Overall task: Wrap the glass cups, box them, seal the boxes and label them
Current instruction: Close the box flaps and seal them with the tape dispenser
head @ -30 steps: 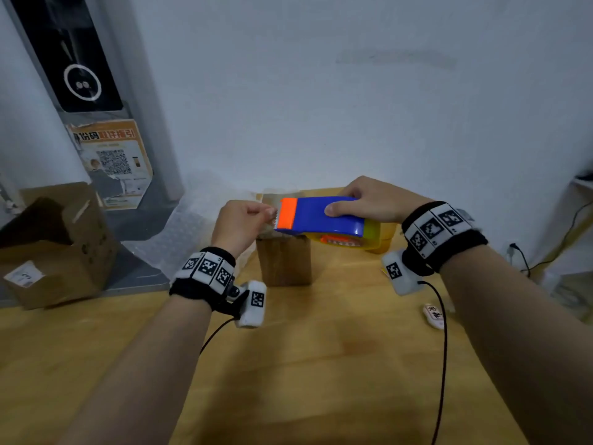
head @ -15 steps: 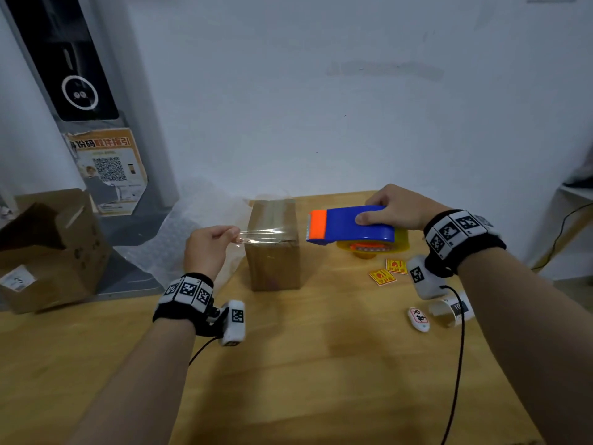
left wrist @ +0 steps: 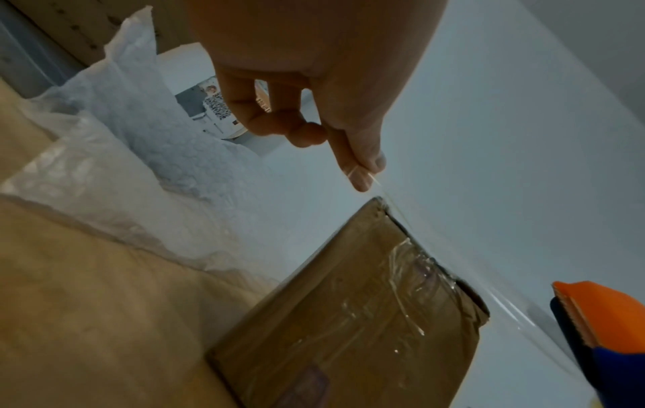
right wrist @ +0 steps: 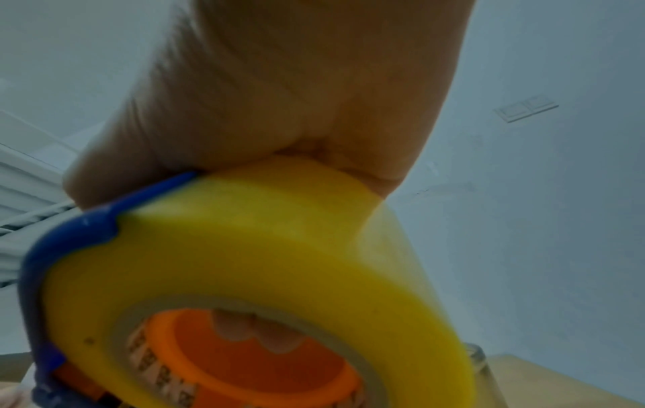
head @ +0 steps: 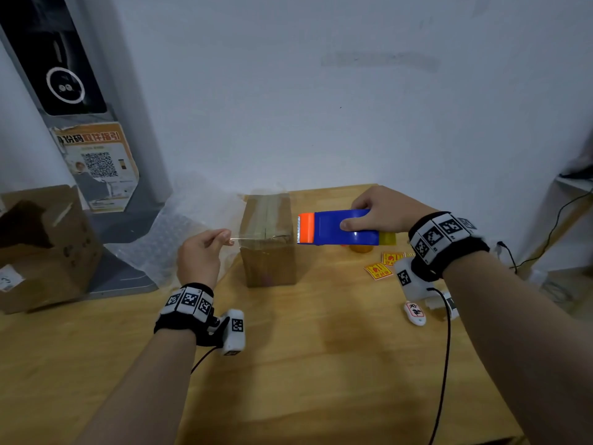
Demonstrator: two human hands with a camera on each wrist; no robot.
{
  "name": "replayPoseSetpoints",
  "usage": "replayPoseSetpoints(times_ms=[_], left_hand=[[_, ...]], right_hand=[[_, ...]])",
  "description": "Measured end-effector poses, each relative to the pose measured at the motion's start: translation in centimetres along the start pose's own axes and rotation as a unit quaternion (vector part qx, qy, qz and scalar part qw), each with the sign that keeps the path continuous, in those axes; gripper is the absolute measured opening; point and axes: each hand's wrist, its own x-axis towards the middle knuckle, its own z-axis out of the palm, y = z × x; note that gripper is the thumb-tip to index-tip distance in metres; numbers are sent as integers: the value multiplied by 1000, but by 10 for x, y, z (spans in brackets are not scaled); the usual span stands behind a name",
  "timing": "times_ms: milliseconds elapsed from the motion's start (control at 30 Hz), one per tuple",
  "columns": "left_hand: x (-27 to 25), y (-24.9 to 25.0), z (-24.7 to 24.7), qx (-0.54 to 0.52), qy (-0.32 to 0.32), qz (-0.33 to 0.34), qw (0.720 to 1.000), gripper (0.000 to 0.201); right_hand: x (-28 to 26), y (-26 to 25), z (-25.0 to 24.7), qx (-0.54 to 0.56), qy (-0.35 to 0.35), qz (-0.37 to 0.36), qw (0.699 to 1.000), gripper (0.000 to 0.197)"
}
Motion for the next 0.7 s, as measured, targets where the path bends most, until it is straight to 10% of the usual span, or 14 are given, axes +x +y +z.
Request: replayPoseSetpoints(times_ms=[700], left_hand=[[8,-11,36,30,-75,-13,997,26]], right_hand=[[24,5,27,4,16,26,1000,47]])
